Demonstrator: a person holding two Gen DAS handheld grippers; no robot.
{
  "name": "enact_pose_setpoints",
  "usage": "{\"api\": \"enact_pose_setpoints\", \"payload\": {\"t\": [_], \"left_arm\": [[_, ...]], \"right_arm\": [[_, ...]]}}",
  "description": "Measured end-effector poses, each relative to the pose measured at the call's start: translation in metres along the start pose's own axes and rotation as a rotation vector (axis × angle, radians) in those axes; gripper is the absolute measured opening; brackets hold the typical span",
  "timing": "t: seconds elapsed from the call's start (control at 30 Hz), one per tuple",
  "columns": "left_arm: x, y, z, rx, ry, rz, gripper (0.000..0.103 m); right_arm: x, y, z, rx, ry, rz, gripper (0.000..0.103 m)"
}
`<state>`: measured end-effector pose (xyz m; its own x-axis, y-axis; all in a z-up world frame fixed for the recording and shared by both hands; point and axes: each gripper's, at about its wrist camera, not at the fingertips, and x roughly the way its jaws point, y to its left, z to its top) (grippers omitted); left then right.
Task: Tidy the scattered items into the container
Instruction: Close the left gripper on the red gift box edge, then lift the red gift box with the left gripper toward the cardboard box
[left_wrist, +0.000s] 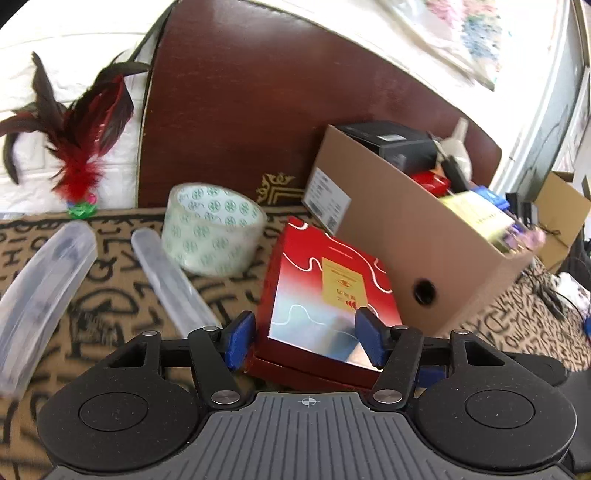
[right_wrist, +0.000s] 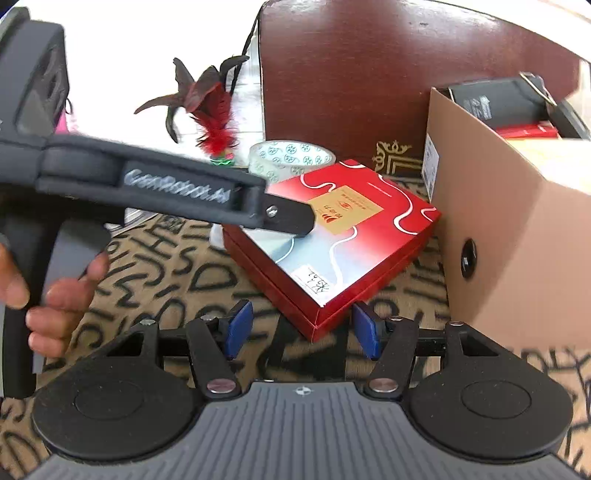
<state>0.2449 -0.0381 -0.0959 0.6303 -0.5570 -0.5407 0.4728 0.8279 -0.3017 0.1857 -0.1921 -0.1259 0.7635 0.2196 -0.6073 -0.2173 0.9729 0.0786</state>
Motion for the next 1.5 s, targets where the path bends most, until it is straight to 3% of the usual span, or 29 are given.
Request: {"api": "enact_pose_setpoints", "payload": {"t": [0.17, 0.33, 0.4, 0.47, 0.53, 0.63, 0.7, 0.93, 1.13, 1.5], "left_arm": [[-0.038, -0.022, -0.035, -0.055, 0.009, -0.012, 0.07], [-0.07, -0.047, -0.079, -0.087, 0.088, -0.106, 0.072], [-0.076, -0.051, -0.095, -0.112, 0.108, -0.15, 0.08], [-0.08, -0.052, -0.101, -0.146, 0.108, -0.135, 0.087], [-0.081, -0.048, -0.099, -0.179, 0.086, -0.118, 0.088], [-0.079, -0.042, -0.089, -0.226, 0.062, -0.127, 0.088], [-0.075, -0.042, -0.083, -0.203, 0.055, -0.126, 0.088], [-0.049, -0.054, -0.078, -0.11, 0.15, -0.15, 0.082], [-0.039, -0.047, -0.078, -0.161, 0.162, -0.156, 0.087], [-0.054, -0.063, -0.081, -0.146, 0.168, -0.123, 0.081]], "right_arm": [[-0.038, 0.011, -0.02, -0.016, 0.003, 0.023, 0.064], [-0.091, 0.015, -0.059, -0.021, 0.028, 0.047, 0.064], [-0.115, 0.01, -0.076, 0.002, 0.039, 0.059, 0.066], [-0.133, 0.006, -0.086, 0.006, 0.039, 0.07, 0.066], [-0.144, 0.007, -0.089, -0.023, 0.027, 0.05, 0.075], [-0.145, 0.007, -0.086, -0.08, 0.006, 0.011, 0.077], [-0.139, 0.006, -0.08, -0.086, 0.0, 0.017, 0.077], [-0.128, 0.005, -0.08, -0.116, 0.012, 0.063, 0.08], [-0.12, 0.002, -0.071, -0.148, 0.009, 0.094, 0.086], [-0.119, 0.005, -0.071, -0.171, 0.027, 0.118, 0.085]]}}
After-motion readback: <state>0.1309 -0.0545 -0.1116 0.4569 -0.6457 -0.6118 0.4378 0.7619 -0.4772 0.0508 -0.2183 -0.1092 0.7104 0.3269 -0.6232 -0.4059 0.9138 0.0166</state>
